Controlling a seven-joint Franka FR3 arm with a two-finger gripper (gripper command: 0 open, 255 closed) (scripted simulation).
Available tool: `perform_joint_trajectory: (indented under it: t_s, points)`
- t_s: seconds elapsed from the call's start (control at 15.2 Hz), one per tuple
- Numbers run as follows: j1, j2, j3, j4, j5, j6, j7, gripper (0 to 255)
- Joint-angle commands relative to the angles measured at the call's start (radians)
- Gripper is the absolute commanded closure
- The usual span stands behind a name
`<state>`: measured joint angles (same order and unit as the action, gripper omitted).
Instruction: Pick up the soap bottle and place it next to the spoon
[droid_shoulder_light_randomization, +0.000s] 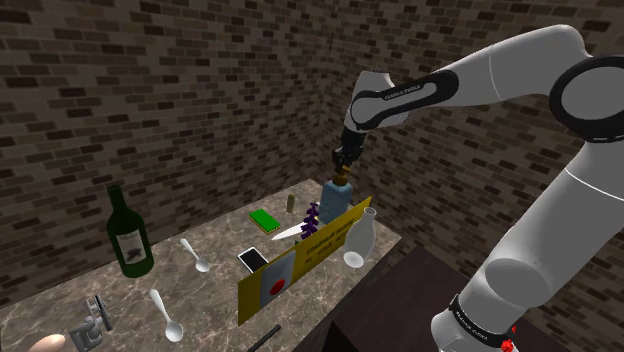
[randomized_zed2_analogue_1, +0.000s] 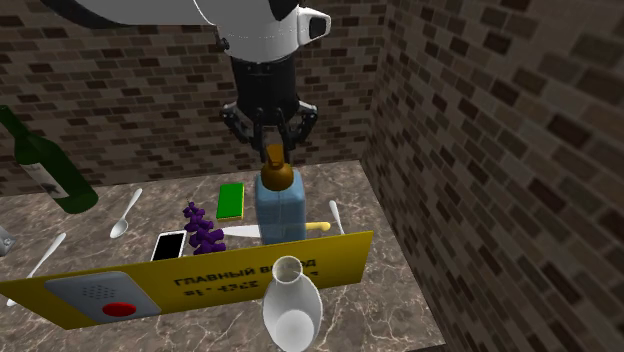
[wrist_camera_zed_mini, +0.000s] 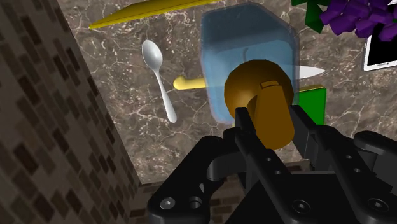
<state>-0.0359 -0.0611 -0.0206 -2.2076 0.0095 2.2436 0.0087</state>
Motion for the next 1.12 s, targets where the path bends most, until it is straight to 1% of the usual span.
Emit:
perform_joint_trajectory:
  t_s: [0.0, 1.06]
  points:
    - [0.0, -0.013, 0.0, 0.015, 0.0, -0.028, 0.0, 255]
    - [0.0, -0.072, 0.0, 0.17, -0.003, -0.242, 0.003, 255]
